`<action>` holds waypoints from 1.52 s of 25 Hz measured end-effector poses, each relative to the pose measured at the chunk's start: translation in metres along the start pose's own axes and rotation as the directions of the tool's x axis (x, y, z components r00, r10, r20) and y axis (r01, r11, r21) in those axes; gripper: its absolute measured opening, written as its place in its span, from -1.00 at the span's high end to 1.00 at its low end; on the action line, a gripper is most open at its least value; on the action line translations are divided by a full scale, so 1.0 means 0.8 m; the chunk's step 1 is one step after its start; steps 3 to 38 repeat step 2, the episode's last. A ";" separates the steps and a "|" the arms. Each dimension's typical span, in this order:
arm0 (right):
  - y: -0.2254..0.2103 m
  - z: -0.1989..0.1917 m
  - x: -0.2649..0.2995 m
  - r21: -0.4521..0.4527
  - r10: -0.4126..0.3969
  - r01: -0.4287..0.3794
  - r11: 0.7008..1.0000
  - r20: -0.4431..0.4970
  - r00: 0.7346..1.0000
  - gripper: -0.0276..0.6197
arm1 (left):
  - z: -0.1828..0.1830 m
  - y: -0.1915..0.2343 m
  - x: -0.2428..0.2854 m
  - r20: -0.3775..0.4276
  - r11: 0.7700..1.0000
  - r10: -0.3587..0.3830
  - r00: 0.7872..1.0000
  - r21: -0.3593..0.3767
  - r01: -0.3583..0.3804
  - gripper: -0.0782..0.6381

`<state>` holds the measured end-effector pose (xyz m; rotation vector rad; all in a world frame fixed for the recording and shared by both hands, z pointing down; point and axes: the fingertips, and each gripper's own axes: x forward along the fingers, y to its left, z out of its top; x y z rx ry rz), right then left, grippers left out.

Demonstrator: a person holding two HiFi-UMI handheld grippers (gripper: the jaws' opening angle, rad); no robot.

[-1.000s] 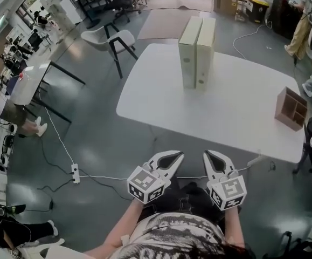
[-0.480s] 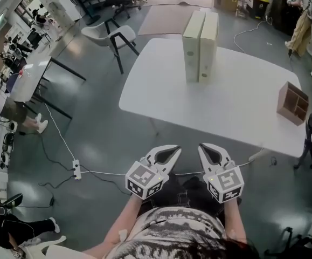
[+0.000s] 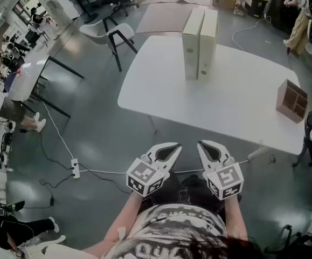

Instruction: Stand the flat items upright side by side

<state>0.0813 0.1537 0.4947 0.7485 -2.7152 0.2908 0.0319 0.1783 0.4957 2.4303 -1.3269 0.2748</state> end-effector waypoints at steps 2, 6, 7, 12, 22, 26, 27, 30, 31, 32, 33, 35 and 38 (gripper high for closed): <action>0.000 -0.001 0.000 0.000 0.002 -0.002 1.000 -0.004 1.000 0.93 | -0.001 0.000 0.001 -0.004 1.000 -0.002 1.000 -0.002 0.002 0.75; 0.000 -0.001 0.000 0.000 0.002 -0.002 1.000 -0.004 1.000 0.93 | -0.001 0.000 0.001 -0.004 1.000 -0.002 1.000 -0.002 0.002 0.75; 0.000 -0.001 0.000 0.000 0.002 -0.002 1.000 -0.004 1.000 0.93 | -0.001 0.000 0.001 -0.004 1.000 -0.002 1.000 -0.002 0.002 0.75; 0.000 -0.001 0.000 0.000 0.002 -0.002 1.000 -0.004 1.000 0.93 | -0.001 0.000 0.001 -0.004 1.000 -0.002 1.000 -0.002 0.002 0.75; 0.000 -0.001 0.000 0.000 0.002 -0.002 1.000 -0.004 1.000 0.93 | -0.001 0.000 0.001 -0.004 1.000 -0.002 1.000 -0.002 0.002 0.75; 0.000 -0.001 0.000 0.000 0.002 -0.002 1.000 -0.004 1.000 0.93 | -0.001 0.000 0.001 -0.004 1.000 -0.002 1.000 -0.002 0.002 0.75; 0.000 -0.001 0.000 0.000 0.002 -0.002 1.000 -0.004 1.000 0.93 | -0.001 0.000 0.001 -0.004 1.000 -0.002 1.000 -0.002 0.002 0.75; 0.000 -0.001 0.000 0.000 0.002 -0.002 1.000 -0.004 1.000 0.93 | -0.001 0.000 0.001 -0.004 1.000 -0.002 1.000 -0.002 0.002 0.75; 0.000 -0.001 0.000 0.000 0.002 -0.002 1.000 -0.004 1.000 0.93 | -0.001 0.000 0.001 -0.004 1.000 -0.002 1.000 -0.002 0.002 0.75; 0.000 -0.001 0.000 0.000 0.002 -0.002 1.000 -0.004 1.000 0.93 | -0.001 0.000 0.001 -0.004 1.000 -0.002 1.000 -0.002 0.002 0.75; 0.000 -0.001 0.000 0.000 0.002 -0.002 1.000 -0.004 1.000 0.93 | -0.001 0.000 0.001 -0.004 1.000 -0.002 1.000 -0.002 0.002 0.75; 0.000 -0.001 0.000 0.000 0.002 -0.002 1.000 -0.004 1.000 0.93 | -0.001 0.000 0.001 -0.004 1.000 -0.002 1.000 -0.002 0.002 0.75; 0.000 -0.001 0.000 0.000 0.002 -0.002 1.000 -0.004 1.000 0.93 | -0.001 0.000 0.001 -0.004 1.000 -0.002 1.000 -0.002 0.002 0.75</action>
